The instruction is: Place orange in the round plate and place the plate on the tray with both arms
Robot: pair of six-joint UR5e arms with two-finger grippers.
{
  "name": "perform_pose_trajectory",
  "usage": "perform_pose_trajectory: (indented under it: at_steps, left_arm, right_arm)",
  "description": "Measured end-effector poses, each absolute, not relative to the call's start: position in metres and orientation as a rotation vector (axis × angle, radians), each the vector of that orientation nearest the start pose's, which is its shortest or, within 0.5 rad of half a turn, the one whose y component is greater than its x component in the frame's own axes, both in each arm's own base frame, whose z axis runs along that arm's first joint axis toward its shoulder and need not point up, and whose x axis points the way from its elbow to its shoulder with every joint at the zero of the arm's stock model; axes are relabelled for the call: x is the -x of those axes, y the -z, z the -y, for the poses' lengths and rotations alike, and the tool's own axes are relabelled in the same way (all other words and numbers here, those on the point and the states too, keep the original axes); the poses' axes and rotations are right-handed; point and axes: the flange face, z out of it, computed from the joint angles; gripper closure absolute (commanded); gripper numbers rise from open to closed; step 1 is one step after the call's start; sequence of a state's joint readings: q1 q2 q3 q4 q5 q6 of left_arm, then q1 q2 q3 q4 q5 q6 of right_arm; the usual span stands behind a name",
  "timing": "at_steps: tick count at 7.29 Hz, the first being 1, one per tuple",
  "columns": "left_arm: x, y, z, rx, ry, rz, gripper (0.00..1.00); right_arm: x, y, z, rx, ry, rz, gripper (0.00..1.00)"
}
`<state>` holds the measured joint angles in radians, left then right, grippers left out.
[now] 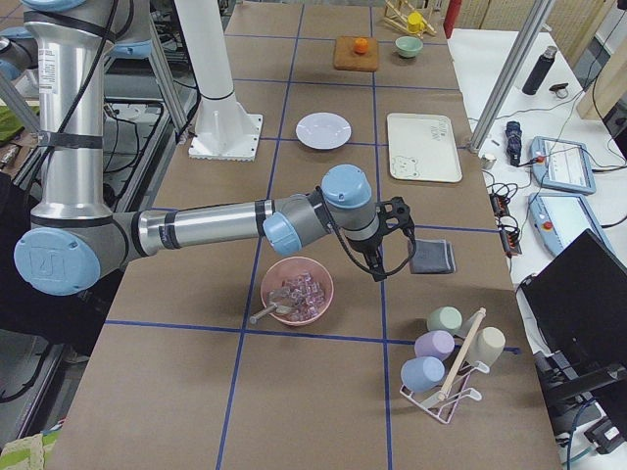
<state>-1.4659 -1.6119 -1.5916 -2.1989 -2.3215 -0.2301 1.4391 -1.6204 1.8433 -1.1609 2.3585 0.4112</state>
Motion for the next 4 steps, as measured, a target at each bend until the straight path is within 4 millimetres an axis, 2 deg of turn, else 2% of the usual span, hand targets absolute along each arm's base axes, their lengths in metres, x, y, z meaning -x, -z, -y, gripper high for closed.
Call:
perform_pose_trajectory:
  at_steps: [2,4]
  left_arm:
    - [-0.040,-0.546,0.533,-0.487,-0.097,-0.892,0.02]
    - [-0.077,-0.554,0.523,-0.453,-0.063,-0.904,0.02]
  right_arm:
    - [0.061,-0.450,0.497,-0.290,-0.097,0.921,0.00]
    - [0.122,-0.386,0.503,-0.226,-0.117,0.793,0.00]
